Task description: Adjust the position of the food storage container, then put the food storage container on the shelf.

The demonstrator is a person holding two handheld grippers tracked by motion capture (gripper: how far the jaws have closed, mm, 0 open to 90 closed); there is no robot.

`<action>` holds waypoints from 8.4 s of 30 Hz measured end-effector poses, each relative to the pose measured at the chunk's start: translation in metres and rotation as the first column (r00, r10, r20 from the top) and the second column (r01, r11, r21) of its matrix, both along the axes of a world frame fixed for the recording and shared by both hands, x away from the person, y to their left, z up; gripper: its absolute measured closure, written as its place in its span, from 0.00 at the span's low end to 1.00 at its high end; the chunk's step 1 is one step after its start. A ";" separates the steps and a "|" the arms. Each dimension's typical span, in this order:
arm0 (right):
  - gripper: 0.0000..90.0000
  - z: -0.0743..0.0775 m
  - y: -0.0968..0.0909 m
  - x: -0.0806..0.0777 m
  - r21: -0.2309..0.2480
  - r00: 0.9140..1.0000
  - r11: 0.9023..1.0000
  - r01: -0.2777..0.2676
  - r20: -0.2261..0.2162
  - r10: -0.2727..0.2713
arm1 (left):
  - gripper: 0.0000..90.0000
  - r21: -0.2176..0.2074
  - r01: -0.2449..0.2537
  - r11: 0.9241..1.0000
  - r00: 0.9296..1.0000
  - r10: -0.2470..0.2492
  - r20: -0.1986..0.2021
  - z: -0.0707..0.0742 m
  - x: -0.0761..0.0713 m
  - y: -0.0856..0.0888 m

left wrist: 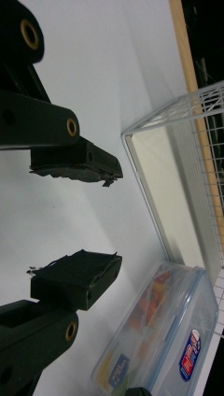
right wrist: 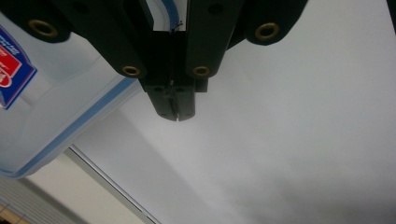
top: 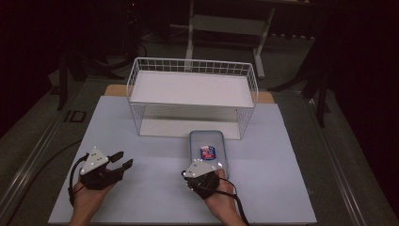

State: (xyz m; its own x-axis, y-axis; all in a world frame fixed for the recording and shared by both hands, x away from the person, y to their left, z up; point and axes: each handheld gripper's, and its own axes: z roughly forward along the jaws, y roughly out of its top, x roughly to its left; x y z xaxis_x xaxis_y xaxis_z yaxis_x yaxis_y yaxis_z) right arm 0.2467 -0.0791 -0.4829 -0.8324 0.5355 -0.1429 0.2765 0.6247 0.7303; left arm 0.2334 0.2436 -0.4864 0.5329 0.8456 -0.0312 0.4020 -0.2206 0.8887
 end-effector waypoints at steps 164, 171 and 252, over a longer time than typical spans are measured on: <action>0.36 -0.011 -0.127 0.087 0.301 0.886 0.885 0.356 -0.409 -0.217 | 0.36 -0.188 0.067 0.980 0.954 -0.118 -0.276 -0.007 0.073 -0.077; 0.29 -0.019 -0.130 0.093 0.340 0.857 0.868 0.362 -0.488 -0.167 | 0.35 -0.258 0.074 0.963 0.927 -0.162 -0.337 -0.020 0.084 -0.085; 0.57 -0.002 -0.134 0.063 0.470 0.873 0.825 0.312 -0.484 -0.055 | 0.54 -0.449 0.077 0.890 0.892 -0.263 -0.368 -0.008 0.055 -0.067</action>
State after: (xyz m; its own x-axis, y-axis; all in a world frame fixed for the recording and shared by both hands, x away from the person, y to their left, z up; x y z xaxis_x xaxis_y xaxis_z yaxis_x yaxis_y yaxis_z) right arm 0.3098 -0.2131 -0.4848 -0.6132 0.5679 0.5490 0.7094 0.0902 0.6991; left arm 0.2883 0.1765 -0.4941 0.5266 0.6010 -0.6012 0.7375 0.0288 0.6747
